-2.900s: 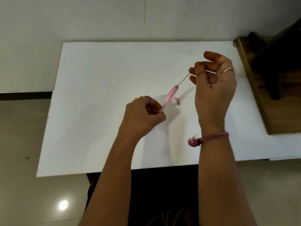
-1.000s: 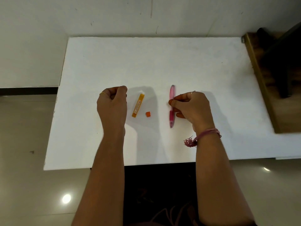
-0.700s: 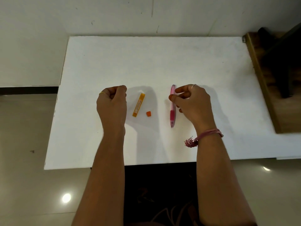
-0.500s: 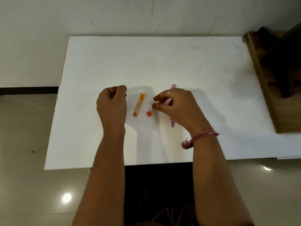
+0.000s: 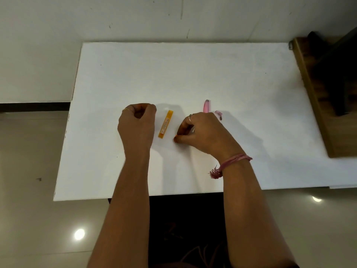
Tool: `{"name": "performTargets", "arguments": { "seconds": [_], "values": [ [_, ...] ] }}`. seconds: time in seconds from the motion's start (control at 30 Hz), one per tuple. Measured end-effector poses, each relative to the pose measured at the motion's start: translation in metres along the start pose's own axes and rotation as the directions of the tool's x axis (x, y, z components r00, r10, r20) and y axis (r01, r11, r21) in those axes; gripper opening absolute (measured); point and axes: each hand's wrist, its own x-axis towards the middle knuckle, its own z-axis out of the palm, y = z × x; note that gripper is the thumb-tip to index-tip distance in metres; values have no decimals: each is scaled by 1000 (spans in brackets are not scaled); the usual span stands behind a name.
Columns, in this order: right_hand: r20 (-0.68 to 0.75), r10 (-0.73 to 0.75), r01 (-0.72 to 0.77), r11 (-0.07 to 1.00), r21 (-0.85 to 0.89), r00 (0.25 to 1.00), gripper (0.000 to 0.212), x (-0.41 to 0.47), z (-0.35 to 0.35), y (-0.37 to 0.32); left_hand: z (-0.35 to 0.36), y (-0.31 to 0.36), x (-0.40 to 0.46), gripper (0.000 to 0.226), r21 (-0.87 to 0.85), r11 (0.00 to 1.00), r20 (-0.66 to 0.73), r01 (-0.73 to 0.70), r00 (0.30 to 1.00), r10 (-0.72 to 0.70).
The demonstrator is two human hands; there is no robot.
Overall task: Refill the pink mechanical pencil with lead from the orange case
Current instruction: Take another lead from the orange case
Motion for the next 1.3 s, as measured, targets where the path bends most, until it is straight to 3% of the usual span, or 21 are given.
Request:
{"name": "performTargets", "arguments": {
  "seconds": [0.07,0.13,0.27,0.53,0.77,0.9,1.3],
  "values": [
    [-52,-1,7,992,123,999,10,-3,-5,0,1,-5,-1,23,171,981,48,-88,996,81],
    [-196,25,24,969,244,980,11,-6,-13,3,2,-8,-3,30,310,939,126,-148,986,113],
    [-393,145,35,908,418,908,13,-7,-24,7,2,-11,-3,38,427,880,216,-207,969,123],
    [-341,349,15,679,734,873,13,-6,-24,11,3,-12,-5,19,423,882,240,-208,964,113],
    [-264,351,58,501,863,898,12,-8,-30,4,11,6,-15,15,277,797,326,-538,832,448],
    [-262,328,77,483,872,908,16,-10,-33,4,11,10,-22,15,258,737,308,-625,776,550],
    [-295,204,122,593,796,934,13,-10,-35,7,11,13,-23,14,281,712,288,-644,764,577]
  ]
}}
